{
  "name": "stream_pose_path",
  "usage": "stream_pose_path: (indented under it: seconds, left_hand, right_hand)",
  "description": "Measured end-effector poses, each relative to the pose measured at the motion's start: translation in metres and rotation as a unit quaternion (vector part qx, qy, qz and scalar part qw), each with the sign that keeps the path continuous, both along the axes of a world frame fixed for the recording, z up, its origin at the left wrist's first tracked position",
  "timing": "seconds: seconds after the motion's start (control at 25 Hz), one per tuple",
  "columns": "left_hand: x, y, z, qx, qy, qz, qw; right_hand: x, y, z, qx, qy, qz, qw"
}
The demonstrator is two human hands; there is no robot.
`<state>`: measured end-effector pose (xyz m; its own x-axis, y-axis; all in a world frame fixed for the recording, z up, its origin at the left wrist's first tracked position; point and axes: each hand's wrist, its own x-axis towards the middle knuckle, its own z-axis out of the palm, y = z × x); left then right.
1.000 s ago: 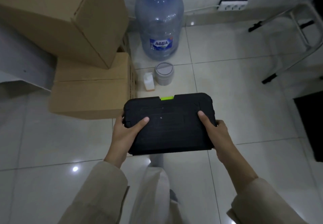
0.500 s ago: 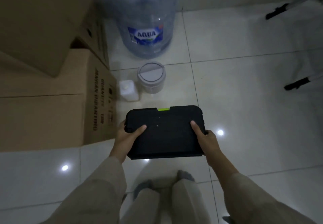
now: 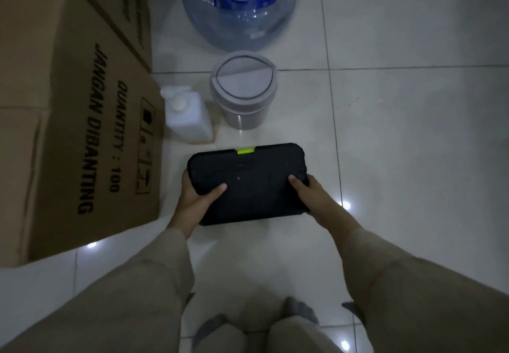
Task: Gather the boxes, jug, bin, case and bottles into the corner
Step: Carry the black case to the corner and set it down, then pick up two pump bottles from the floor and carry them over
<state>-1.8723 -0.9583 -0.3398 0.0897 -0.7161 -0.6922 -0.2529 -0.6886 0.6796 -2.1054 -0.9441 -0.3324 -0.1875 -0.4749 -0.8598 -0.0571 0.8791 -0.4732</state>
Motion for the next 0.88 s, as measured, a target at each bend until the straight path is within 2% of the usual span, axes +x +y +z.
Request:
stream_pose_path:
  seconds: [0.12,0.2,0.4,0.52,0.68,0.88]
  left_hand:
    - [-0.003,0.011,0.031,0.03,0.005,-0.038,0.999]
    - [-0.004,0.023,0.074,0.042,-0.006,-0.058,0.997]
    - [0.022,0.057,0.245,-0.024,-0.009,-0.048,0.999]
    - [0.07,0.075,0.364,-0.062,-0.021,0.016,0.998]
    - [0.147,0.102,0.503,-0.114,-0.077,0.117,0.984]
    - [0.226,0.162,0.652,-0.2,-0.152,0.284,0.925]
  right_hand:
    - [0.018,0.002,0.042,-0.037,0.062,-0.013,0.997]
    - [0.039,0.005,0.088,-0.045,0.05,0.011,0.998]
    - [0.108,0.012,0.248,-0.083,0.0,0.104,0.991]
    - [0.149,0.016,0.361,-0.095,-0.045,0.152,0.983]
    - [0.205,0.015,0.497,-0.157,-0.107,0.25,0.95]
    - [0.294,0.014,0.643,-0.276,-0.124,0.367,0.879]
